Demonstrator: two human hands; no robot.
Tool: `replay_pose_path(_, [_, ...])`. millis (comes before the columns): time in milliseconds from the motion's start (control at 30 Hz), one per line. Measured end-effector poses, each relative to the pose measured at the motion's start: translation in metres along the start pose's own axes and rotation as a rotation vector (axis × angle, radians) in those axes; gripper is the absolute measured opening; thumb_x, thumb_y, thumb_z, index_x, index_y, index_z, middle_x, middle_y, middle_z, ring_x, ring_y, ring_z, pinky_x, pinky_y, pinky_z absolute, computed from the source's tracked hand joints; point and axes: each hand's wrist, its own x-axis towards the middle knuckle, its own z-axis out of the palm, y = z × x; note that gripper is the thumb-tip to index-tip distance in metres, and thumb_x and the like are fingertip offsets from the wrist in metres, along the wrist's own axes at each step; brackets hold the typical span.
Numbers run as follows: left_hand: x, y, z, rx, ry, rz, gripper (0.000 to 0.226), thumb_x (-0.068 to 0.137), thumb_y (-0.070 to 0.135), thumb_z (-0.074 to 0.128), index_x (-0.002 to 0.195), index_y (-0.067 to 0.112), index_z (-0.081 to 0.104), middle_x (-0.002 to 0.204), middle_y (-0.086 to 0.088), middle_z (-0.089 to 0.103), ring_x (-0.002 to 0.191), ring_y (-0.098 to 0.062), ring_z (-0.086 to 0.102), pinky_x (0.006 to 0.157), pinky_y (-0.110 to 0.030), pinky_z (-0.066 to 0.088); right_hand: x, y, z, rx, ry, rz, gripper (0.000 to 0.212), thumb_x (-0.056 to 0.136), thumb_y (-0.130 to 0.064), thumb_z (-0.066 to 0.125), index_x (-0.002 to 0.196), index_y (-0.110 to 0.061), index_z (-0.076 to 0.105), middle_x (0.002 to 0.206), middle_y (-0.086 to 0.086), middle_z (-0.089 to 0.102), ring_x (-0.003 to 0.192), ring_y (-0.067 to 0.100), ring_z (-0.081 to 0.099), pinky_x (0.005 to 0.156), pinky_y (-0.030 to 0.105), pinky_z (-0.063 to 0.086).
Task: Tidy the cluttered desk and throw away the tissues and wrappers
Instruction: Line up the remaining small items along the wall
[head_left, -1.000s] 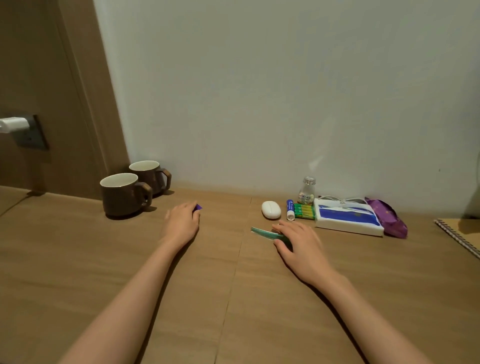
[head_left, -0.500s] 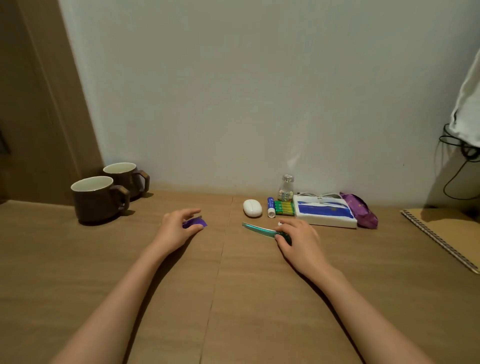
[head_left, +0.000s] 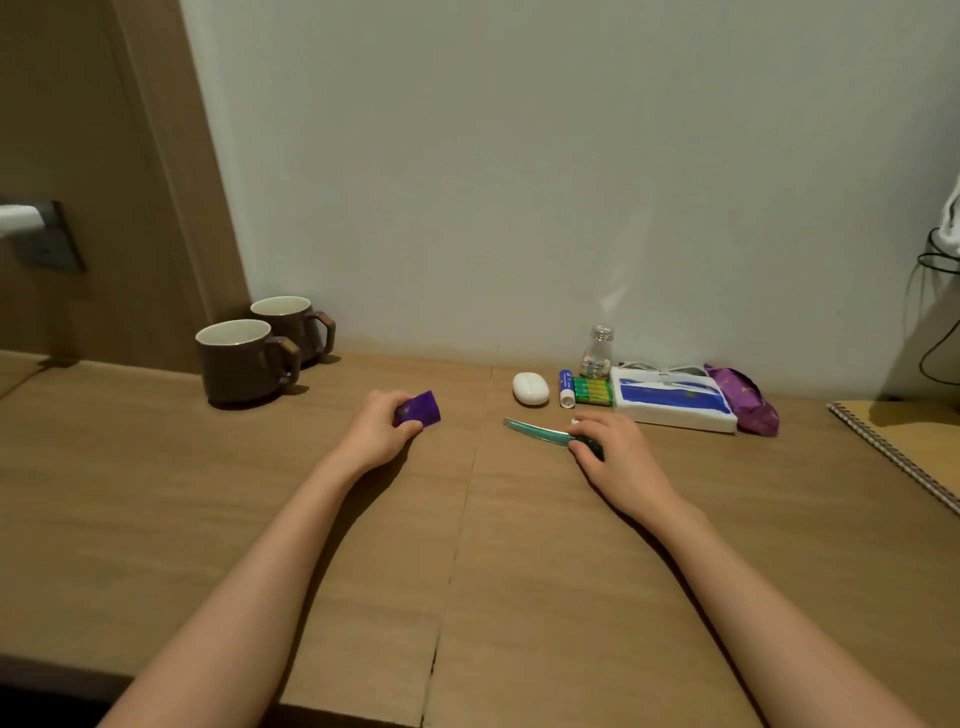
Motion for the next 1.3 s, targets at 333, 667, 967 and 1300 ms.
replay_pose_path(333, [-0.126, 0.041, -0.059, -0.408, 0.153, 0.027, 0.026, 0.089, 0.021, 0.061, 0.115, 0.020, 0.057, 0.096, 0.011, 0.062, 0.085, -0.009, 0.065, 0.064, -0.015, 0.052, -0.011, -0.037, 0.003, 0.043, -0.044, -0.175, 0.023, 0.088, -0.022, 0.064, 0.111, -0.020, 0.069, 0.116, -0.003, 0.067, 0.108, 0.021, 0.055, 0.094, 0.040, 0.044])
replay_pose_path(667, [-0.278, -0.040, -0.109, -0.740, -0.093, -0.188, 0.025, 0.080, 0.015, 0.063, 0.102, 0.019, 0.072, 0.094, -0.006, 0.073, 0.076, -0.014, 0.068, 0.067, -0.022, 0.057, -0.034, -0.101, 0.026, 0.089, -0.081, -0.420, 0.018, 0.088, -0.027, 0.062, 0.103, -0.020, 0.068, 0.105, 0.000, 0.068, 0.098, 0.023, 0.053, 0.083, 0.040, 0.044])
replay_pose_path(967, [-0.311, -0.182, -0.040, -0.549, -0.349, -0.581, 0.024, 0.084, 0.015, 0.065, 0.108, 0.012, 0.066, 0.098, -0.013, 0.067, 0.070, -0.016, 0.066, 0.060, -0.020, 0.055, -0.042, -0.114, 0.029, 0.067, -0.104, -0.455, 0.023, 0.091, -0.028, 0.058, 0.110, -0.017, 0.065, 0.106, 0.004, 0.064, 0.098, 0.020, 0.047, 0.080, 0.036, 0.041])
replay_pose_path(1300, [-0.316, -0.284, 0.066, 0.071, -0.476, -0.736, 0.041, 0.087, 0.028, 0.064, 0.124, 0.013, 0.057, 0.119, -0.006, 0.063, 0.105, -0.017, 0.061, 0.087, -0.027, 0.047, -0.043, -0.113, 0.030, 0.066, -0.092, -0.455, 0.022, 0.091, -0.028, 0.056, 0.110, -0.019, 0.064, 0.107, 0.004, 0.064, 0.099, 0.023, 0.048, 0.080, 0.036, 0.040])
